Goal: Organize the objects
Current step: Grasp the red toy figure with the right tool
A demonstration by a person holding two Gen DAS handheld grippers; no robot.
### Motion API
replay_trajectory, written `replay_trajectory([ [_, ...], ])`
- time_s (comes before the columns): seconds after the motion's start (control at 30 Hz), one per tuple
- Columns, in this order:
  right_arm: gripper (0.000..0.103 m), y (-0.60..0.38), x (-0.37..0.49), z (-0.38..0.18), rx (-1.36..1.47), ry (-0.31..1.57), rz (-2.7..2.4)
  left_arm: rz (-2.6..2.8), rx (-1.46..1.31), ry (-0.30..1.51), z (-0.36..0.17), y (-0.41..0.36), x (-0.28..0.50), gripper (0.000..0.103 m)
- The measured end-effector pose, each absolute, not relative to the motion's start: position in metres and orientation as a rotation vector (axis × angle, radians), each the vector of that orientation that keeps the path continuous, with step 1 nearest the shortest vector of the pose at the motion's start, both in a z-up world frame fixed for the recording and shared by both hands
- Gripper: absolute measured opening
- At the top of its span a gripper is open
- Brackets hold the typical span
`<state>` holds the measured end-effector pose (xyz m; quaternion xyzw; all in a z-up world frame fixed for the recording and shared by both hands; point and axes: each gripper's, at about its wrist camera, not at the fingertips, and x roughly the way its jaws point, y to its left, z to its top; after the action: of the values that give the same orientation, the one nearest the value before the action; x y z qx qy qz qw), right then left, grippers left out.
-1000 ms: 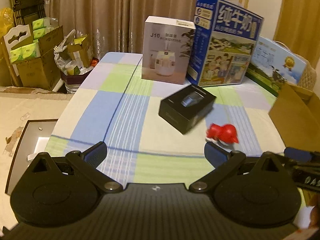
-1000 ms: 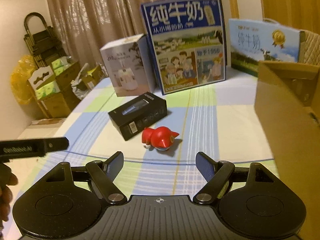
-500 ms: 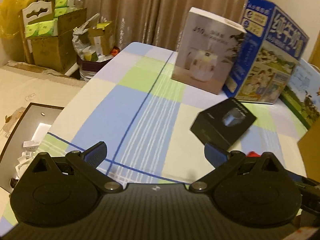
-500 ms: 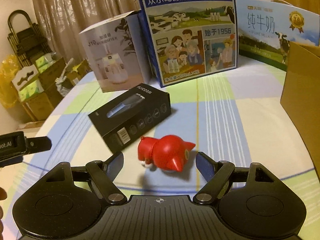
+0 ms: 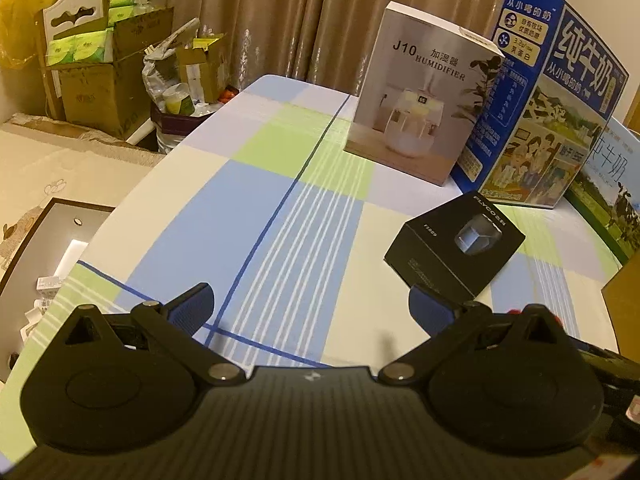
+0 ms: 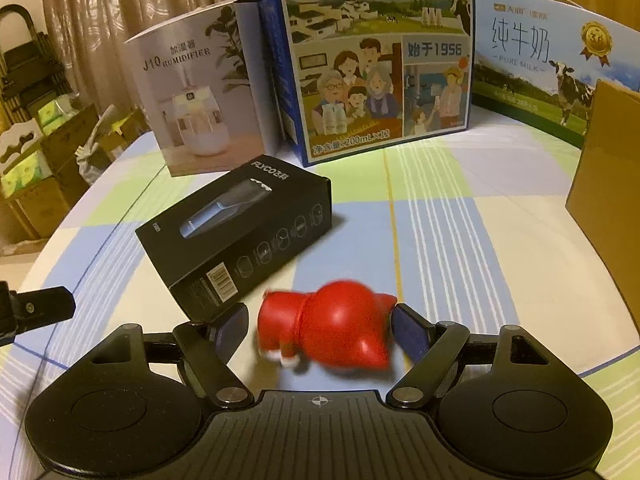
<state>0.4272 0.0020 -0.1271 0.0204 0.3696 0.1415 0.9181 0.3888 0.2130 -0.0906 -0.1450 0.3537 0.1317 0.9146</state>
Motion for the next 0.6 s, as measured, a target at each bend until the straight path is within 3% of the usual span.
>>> replay_trajectory([
  [0.1,0.075,0.002,0.428,-0.127,0.039,0.756,0.297,0.268,-0.307,0.717,-0.090,0.213,0.388,0.102],
  [0.17,0.067,0.001,0.428,-0.129,0.040,0.760,0.301,0.269,-0.312,0.713,-0.090,0.214,0.388,0.102],
  [0.6,0.065,-0.008,0.427,-0.127,0.020,0.743,0.298,0.234,-0.300,0.717,-0.090,0.209,0.392,0.102],
])
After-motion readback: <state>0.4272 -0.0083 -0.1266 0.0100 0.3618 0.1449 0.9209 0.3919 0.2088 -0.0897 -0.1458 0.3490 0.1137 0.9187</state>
